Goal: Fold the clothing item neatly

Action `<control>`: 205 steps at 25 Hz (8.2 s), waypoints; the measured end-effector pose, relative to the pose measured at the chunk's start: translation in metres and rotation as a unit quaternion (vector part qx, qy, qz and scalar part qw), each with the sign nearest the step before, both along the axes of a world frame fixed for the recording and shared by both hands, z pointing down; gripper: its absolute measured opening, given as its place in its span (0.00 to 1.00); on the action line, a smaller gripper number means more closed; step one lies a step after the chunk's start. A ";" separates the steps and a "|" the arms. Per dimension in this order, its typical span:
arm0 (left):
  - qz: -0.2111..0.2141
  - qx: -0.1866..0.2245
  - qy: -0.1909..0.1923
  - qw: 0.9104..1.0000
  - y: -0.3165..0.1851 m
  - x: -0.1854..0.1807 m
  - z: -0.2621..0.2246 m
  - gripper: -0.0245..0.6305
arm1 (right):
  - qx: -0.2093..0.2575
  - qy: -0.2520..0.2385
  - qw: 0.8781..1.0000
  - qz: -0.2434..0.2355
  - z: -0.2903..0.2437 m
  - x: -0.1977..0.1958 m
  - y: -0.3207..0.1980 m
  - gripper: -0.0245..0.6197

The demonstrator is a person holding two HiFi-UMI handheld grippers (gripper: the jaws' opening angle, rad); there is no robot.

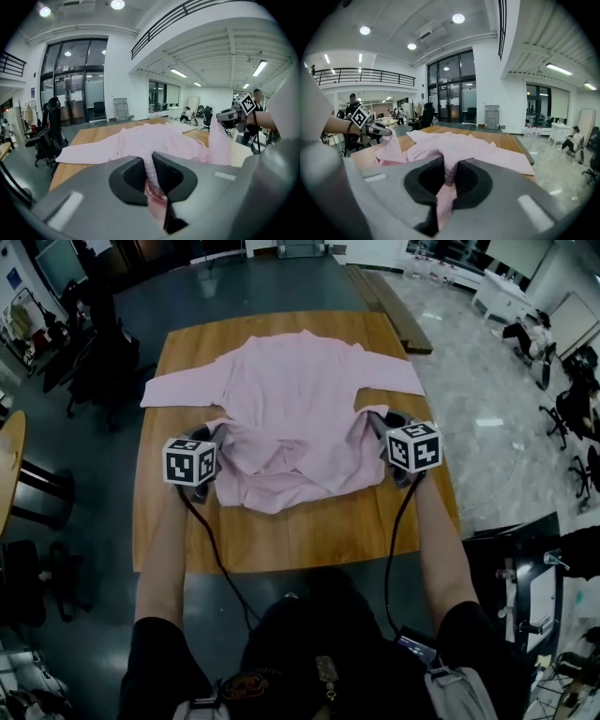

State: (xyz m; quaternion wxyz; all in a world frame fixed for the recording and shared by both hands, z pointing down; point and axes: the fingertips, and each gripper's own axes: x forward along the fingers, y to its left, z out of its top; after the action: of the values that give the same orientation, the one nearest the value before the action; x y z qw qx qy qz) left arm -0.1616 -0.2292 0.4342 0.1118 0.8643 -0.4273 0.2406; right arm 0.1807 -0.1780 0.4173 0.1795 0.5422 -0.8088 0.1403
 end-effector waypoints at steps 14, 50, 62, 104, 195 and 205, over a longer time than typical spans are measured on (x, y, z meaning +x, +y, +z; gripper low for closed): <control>-0.064 -0.085 -0.085 0.991 -0.083 -0.004 0.092 0.07 | -0.137 0.018 0.990 0.003 0.111 0.033 -0.092 0.06; 0.006 -0.065 -0.067 0.996 -0.051 0.006 0.062 0.34 | -0.125 0.030 0.991 -0.024 0.072 -0.030 -0.056 0.22; 0.189 -0.065 -0.112 0.973 0.014 0.105 0.078 0.29 | -0.144 0.052 0.966 -0.210 0.091 -0.179 -0.007 0.20; 0.293 -0.151 -0.226 0.917 0.012 0.103 0.132 0.06 | -0.192 0.255 0.851 -0.417 0.154 -0.201 -0.026 0.15; 0.129 -0.121 -0.272 0.946 -0.182 -0.055 0.132 0.12 | -0.180 0.159 0.924 -0.297 0.138 -0.225 -0.138 0.23; 0.102 -0.124 -0.179 0.971 -0.157 -0.053 0.103 0.26 | -0.145 0.146 0.952 -0.228 0.117 -0.176 -0.142 0.23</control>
State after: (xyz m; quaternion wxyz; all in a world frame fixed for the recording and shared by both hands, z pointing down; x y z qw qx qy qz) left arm -0.2148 -0.3865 0.5370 0.1150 0.8258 -0.3165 0.4525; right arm 0.0045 -0.3200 0.5340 0.3996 0.3266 -0.8466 0.1303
